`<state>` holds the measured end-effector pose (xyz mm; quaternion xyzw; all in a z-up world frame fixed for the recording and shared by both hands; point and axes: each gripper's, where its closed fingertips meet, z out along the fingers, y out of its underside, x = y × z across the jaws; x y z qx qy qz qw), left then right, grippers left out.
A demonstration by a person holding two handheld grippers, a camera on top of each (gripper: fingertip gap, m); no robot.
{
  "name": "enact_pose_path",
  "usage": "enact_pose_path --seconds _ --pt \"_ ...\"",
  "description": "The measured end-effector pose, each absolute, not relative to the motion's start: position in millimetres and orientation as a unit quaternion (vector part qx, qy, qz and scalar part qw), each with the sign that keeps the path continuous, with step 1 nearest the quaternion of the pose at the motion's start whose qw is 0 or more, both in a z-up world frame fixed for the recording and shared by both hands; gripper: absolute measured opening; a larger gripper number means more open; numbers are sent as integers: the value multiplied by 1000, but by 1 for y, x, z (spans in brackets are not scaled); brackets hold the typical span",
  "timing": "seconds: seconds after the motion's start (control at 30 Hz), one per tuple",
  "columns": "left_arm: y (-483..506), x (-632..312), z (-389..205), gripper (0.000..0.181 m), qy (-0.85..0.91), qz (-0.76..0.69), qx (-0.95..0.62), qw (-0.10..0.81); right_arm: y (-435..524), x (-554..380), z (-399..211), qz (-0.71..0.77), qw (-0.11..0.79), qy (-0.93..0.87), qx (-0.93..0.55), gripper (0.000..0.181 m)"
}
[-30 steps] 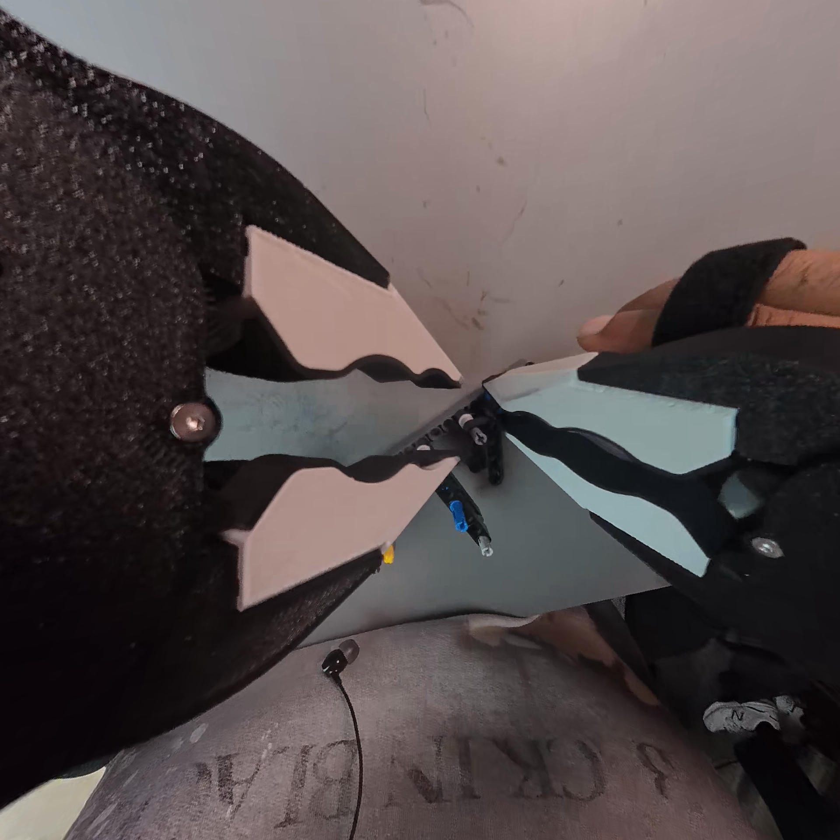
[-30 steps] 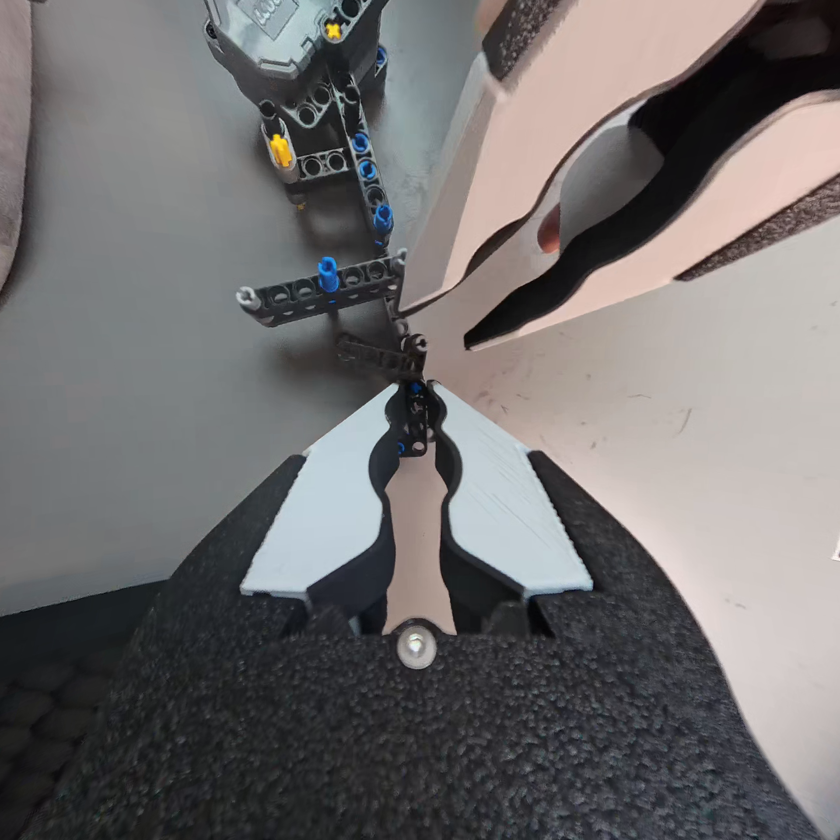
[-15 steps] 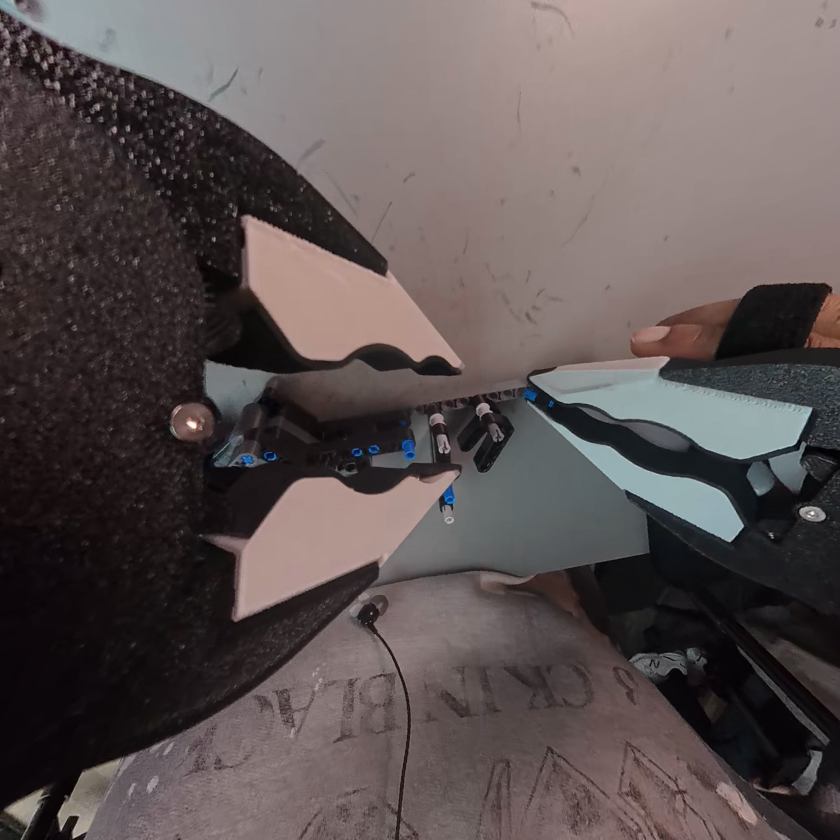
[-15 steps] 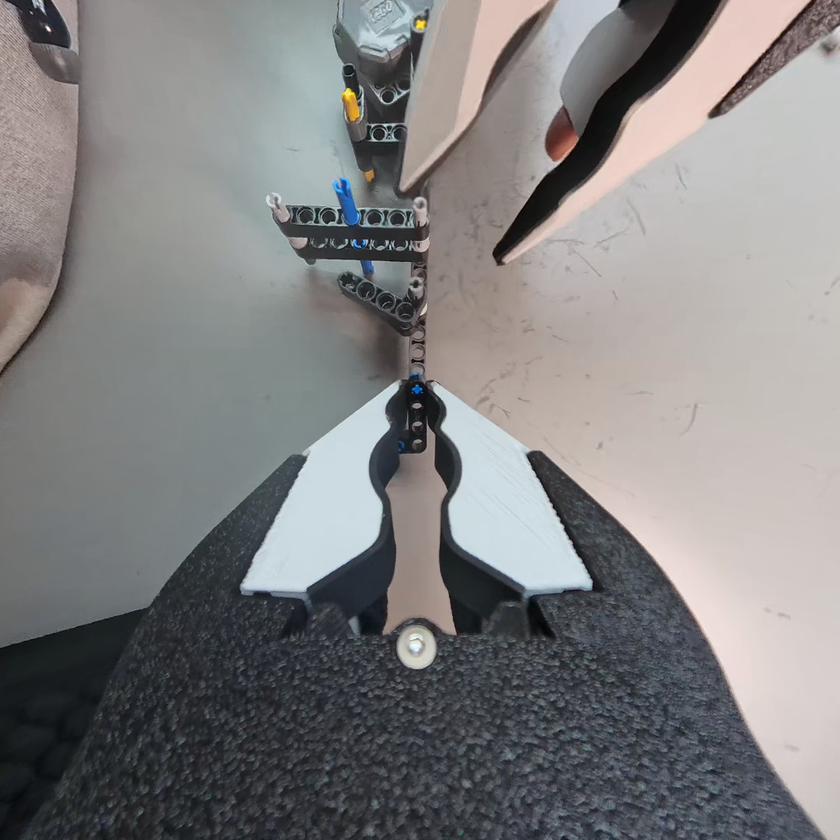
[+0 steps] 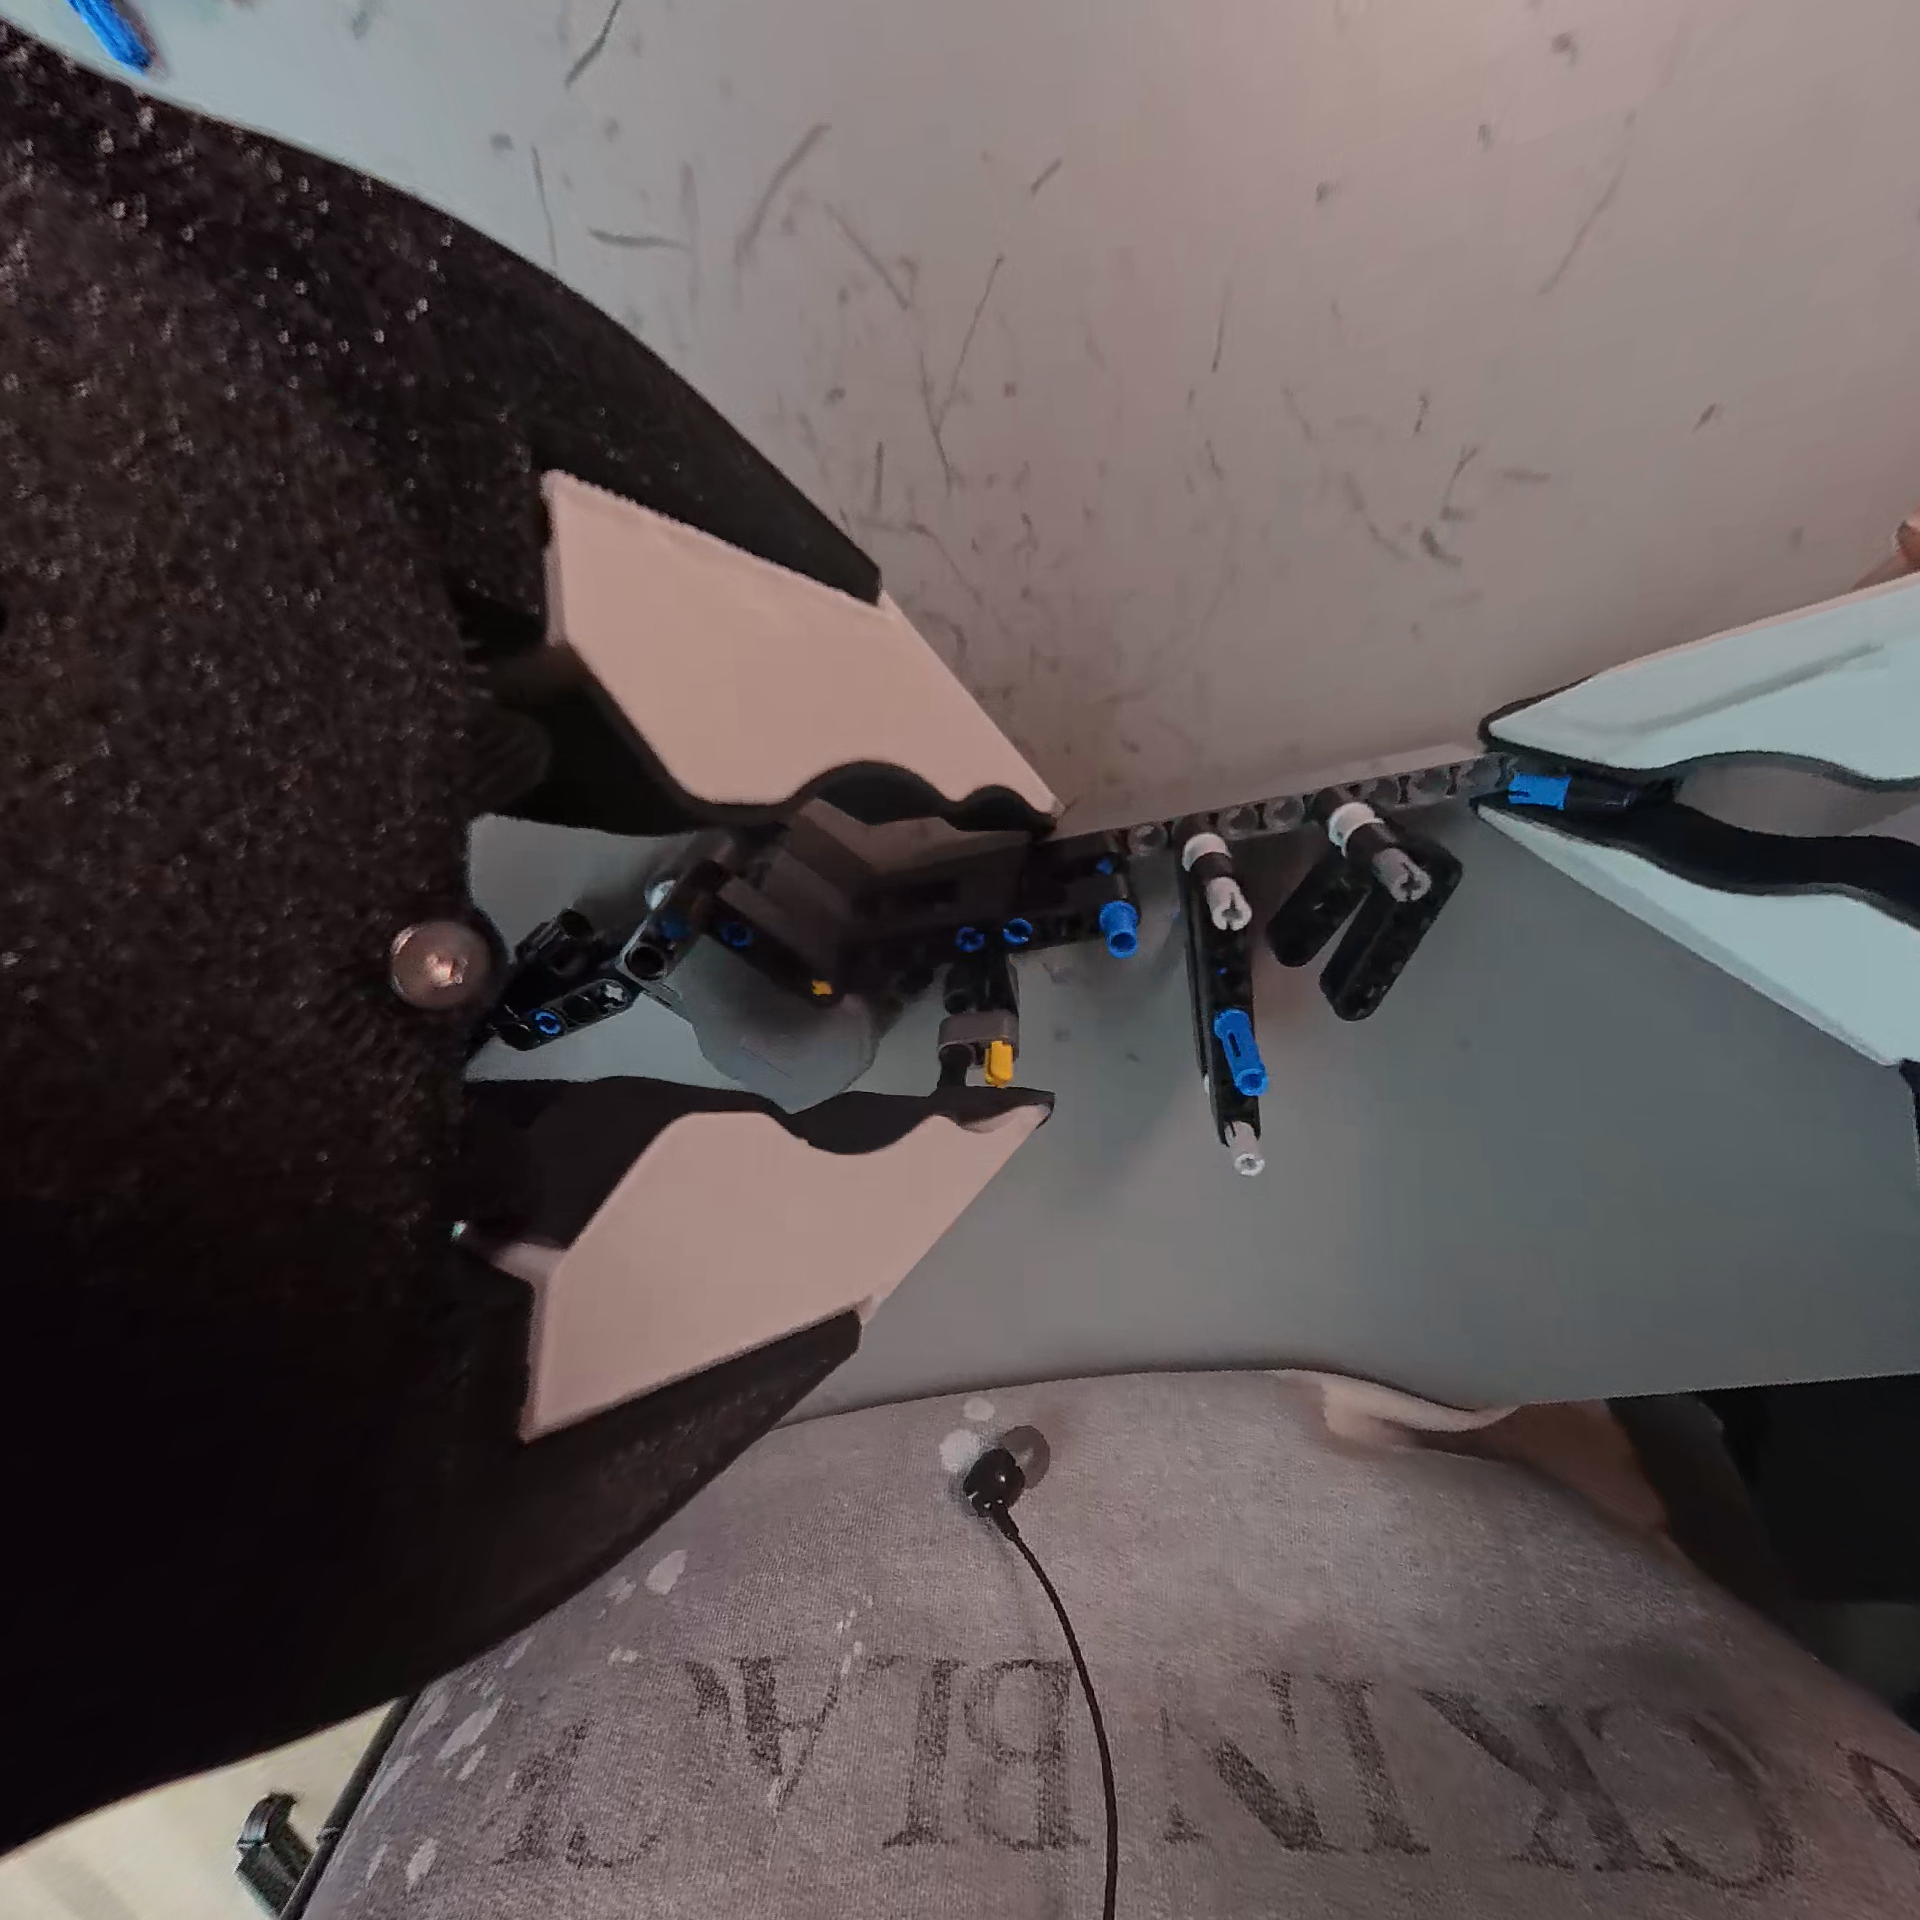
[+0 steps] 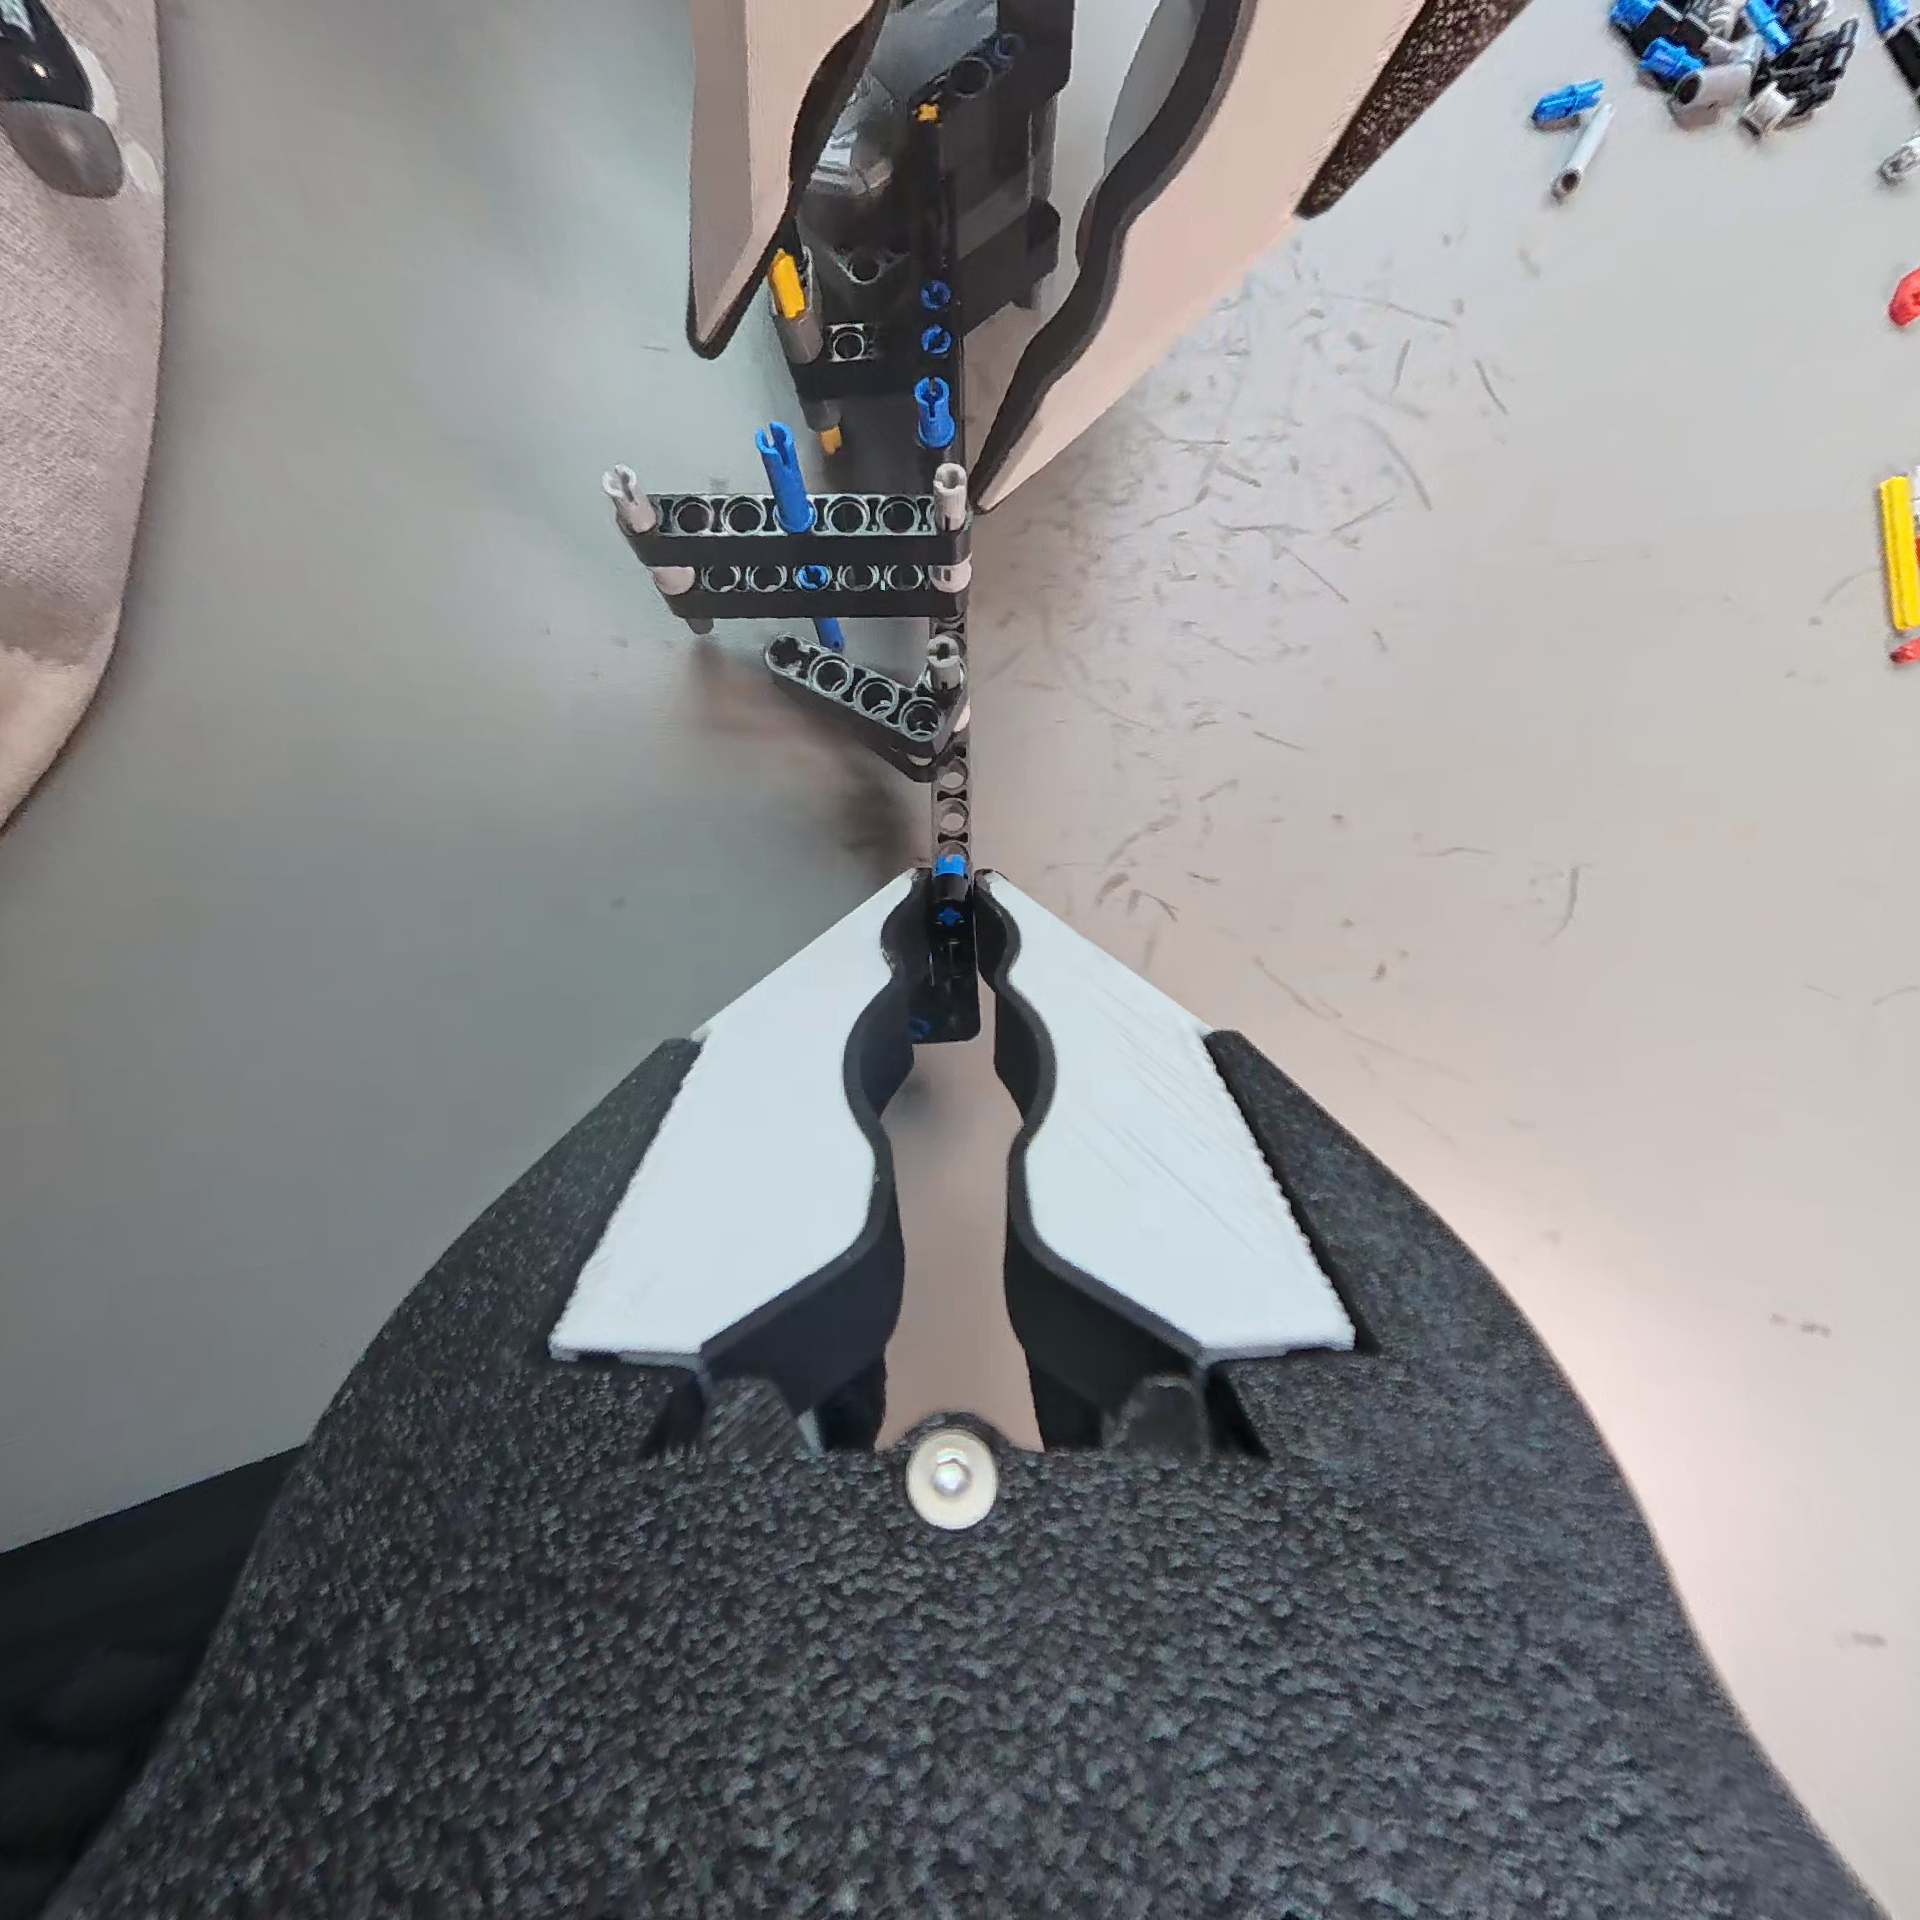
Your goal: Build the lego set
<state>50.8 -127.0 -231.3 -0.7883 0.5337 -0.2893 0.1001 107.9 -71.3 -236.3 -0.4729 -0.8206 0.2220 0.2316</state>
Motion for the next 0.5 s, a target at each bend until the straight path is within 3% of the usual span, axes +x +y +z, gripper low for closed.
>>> enact_pose_path --seconds 0.5 --pt "-110 27 -231 50 535 -254 -801 92 -45 124 -212 256 282 -759 -527 36"
